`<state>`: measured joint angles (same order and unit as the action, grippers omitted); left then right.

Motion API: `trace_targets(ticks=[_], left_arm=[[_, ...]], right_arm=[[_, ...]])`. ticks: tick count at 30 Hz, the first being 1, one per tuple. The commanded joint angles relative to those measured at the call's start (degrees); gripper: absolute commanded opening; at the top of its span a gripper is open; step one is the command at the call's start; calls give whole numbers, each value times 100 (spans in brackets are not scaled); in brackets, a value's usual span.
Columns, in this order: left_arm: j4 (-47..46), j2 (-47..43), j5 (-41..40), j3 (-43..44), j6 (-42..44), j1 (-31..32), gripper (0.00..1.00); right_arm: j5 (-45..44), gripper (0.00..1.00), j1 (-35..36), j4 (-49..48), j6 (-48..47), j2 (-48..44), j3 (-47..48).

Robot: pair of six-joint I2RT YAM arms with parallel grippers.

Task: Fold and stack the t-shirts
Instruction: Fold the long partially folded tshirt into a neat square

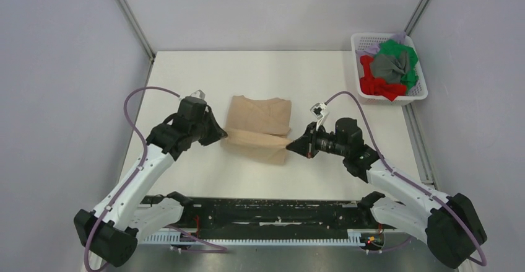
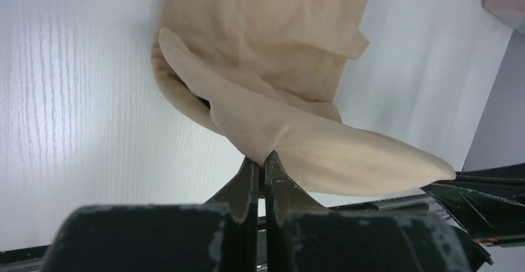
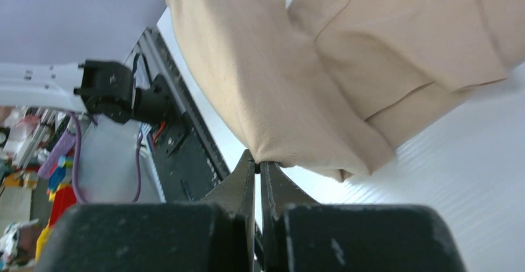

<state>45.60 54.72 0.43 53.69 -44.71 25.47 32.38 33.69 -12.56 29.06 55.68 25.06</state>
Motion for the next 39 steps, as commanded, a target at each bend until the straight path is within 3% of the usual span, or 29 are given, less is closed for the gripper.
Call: trace_targets(ticks=[1,8,20,39], left_arm=[[-541,446,-459,595,178,-98,2],[-769,1376,-509,1213,353,-303,2],[-1293,2621,168,1940,532,-1008,2],[-1484,5187,73,3578,823,-1181,2]], right_arm=[[-109,0,-418,-123,-83,252,545],[-40,0,-820,-203,-89,998,1115],[107,0,-1253,-309,-87,2303,2214],[-49,0,-1773,-816,-114,4544,3374]])
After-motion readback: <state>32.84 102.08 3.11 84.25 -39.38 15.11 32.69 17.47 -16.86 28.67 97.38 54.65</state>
